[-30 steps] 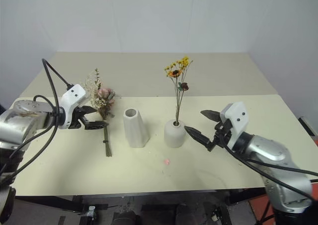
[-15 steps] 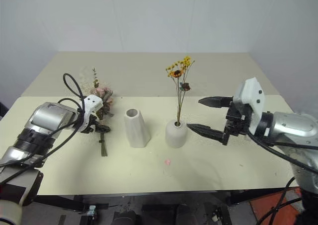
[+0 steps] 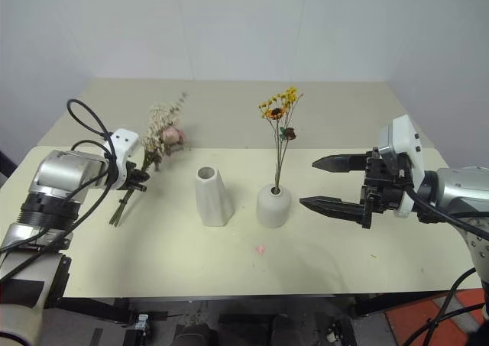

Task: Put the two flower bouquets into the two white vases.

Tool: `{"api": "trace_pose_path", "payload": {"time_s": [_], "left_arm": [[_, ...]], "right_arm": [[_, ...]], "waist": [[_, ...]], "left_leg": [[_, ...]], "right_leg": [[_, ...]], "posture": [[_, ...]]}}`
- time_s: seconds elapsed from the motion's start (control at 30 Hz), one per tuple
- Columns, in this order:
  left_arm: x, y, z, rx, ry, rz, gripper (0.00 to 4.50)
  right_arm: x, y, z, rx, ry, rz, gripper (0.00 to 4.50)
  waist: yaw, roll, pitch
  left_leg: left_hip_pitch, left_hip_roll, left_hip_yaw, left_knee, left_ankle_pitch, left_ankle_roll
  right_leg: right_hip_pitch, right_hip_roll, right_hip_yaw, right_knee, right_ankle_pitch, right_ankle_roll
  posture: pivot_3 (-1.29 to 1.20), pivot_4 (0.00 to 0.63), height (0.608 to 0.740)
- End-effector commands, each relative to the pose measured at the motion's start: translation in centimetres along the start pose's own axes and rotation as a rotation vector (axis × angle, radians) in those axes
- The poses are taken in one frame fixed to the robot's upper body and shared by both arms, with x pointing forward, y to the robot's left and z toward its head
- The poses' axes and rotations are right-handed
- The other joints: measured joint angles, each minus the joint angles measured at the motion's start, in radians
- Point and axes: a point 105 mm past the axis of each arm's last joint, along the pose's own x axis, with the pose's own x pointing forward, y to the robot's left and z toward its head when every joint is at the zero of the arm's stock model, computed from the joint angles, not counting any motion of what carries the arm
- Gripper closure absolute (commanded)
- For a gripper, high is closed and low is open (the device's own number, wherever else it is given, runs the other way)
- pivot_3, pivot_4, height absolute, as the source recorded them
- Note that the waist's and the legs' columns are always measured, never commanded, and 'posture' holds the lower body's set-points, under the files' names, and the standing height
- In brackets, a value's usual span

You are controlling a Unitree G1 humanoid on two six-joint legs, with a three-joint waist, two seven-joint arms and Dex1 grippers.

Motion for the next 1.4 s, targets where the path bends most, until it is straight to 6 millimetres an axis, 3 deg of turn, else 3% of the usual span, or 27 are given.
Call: {"api": "trace_pose_path", "payload": {"time_s": [0.03,0.1,0.23,0.33,0.47,0.7,0.93,1.4], "left_arm": [[-3.9,-0.5,7.6,-0.047,-0.532,-0.071,4.37],[-6.9,-2.0,10.2,-0.147,-0.772,-0.245,4.37],[-11.0,-5.1,12.8,-0.198,-0.997,-0.569,4.37],[-13.0,-6.9,13.4,-0.175,-1.072,-0.806,4.37],[-12.9,-9.6,14.0,-0.137,-1.051,-0.983,4.37],[-10.9,-11.8,12.9,-0.043,-0.964,-1.052,4.37],[-9.6,-12.5,11.8,-0.005,-0.918,-1.075,4.37],[-8.7,-12.9,10.5,0.012,-0.875,-1.080,4.37]], "right_arm": [[0.1,0.0,0.8,-0.040,-0.020,-0.001,0.00],[0.3,-0.1,0.7,-0.031,-0.030,-0.004,0.00],[0.6,-0.4,0.5,-0.013,-0.046,-0.017,0.00],[0.7,-0.6,0.4,-0.011,-0.048,-0.025,0.00],[0.6,-0.4,0.4,-0.011,-0.054,-0.037,0.00],[0.2,0.0,0.3,-0.008,-0.054,-0.077,0.00],[-0.2,0.4,0.1,-0.002,-0.048,-0.099,0.00],[0.1,0.4,-0.1,0.009,-0.051,-0.104,0.00]], "waist": [[0.002,0.000,0.000],[0.004,0.000,0.000],[0.003,0.000,0.000],[0.001,0.000,0.000],[0.000,0.000,0.000],[0.000,0.000,0.000],[-0.003,0.000,0.000],[-0.001,0.000,0.000]], "left_leg": [[0.000,0.000,0.000,0.000,0.000,0.000],[-0.001,0.000,0.000,0.000,0.000,0.000],[-0.001,0.000,0.001,0.001,0.000,0.000],[-0.001,0.000,0.001,0.002,0.000,0.000],[0.000,-0.001,0.001,0.002,0.000,0.000],[0.000,-0.001,0.000,0.002,0.000,0.000],[0.001,0.000,0.000,0.002,0.000,0.000],[0.000,0.000,0.000,0.002,0.000,0.000]], "right_leg": [[0.000,0.000,0.000,0.000,0.000,0.000],[0.000,-0.001,0.000,0.000,0.000,0.000],[0.000,-0.001,0.001,0.000,0.001,0.001],[0.000,0.000,0.001,0.000,0.001,0.001],[0.001,0.000,0.001,0.000,0.001,0.001],[0.001,0.000,0.001,-0.001,0.001,0.001],[0.001,0.000,0.001,-0.001,0.001,0.001],[0.001,0.000,0.001,-0.001,0.001,0.001]], "posture": [[0.00,0.150,0.740],[0.00,0.150,0.740],[0.00,0.150,0.740],[0.00,0.150,0.740],[0.00,0.150,0.740],[0.00,0.150,0.740],[0.00,0.150,0.740],[0.00,0.150,0.740]]}}
